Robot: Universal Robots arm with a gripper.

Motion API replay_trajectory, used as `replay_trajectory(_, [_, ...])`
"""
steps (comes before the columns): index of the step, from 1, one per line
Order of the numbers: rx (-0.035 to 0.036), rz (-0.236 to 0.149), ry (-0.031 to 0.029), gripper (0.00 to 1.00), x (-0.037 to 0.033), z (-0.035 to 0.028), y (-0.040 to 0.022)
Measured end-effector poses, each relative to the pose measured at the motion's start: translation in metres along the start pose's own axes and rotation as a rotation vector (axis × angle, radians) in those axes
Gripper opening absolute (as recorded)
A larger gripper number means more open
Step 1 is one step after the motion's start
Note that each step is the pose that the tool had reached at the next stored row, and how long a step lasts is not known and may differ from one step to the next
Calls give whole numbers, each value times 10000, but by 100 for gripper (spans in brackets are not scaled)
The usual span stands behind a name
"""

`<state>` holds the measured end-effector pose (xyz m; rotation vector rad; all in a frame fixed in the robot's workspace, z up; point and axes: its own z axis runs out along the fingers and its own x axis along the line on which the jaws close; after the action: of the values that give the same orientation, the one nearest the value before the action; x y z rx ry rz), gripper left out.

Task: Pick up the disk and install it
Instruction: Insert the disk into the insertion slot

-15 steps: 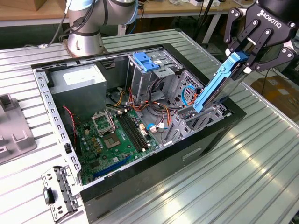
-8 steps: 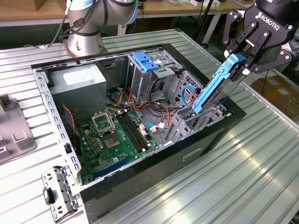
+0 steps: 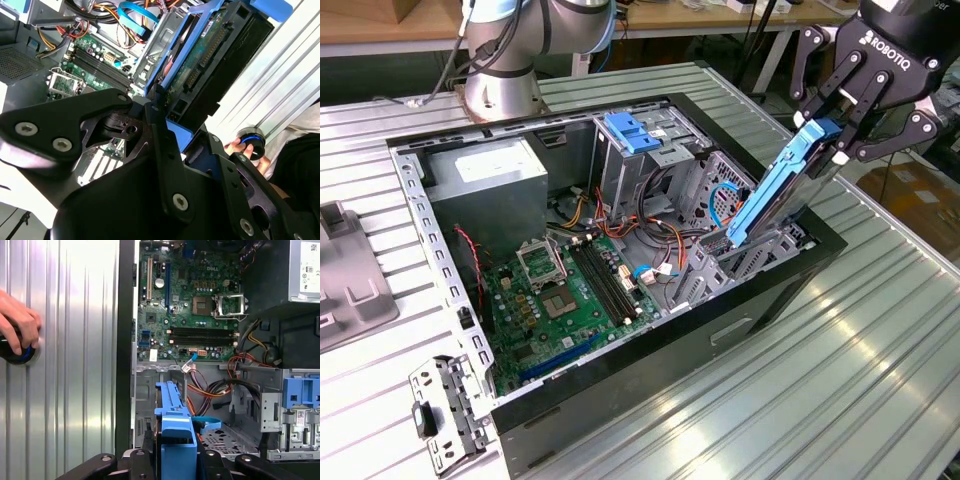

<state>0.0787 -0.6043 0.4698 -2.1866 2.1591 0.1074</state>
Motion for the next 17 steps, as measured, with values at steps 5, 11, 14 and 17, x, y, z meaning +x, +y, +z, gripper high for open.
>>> replay_trajectory(5, [0, 0, 0, 37, 1, 20, 49])
replay_trajectory(11, [0, 0, 0, 37, 3, 41, 104])
replay_trajectory(14, [0, 0, -1, 37, 4, 58, 152])
replay_trajectory(17, [0, -1, 0, 37, 4, 69, 189])
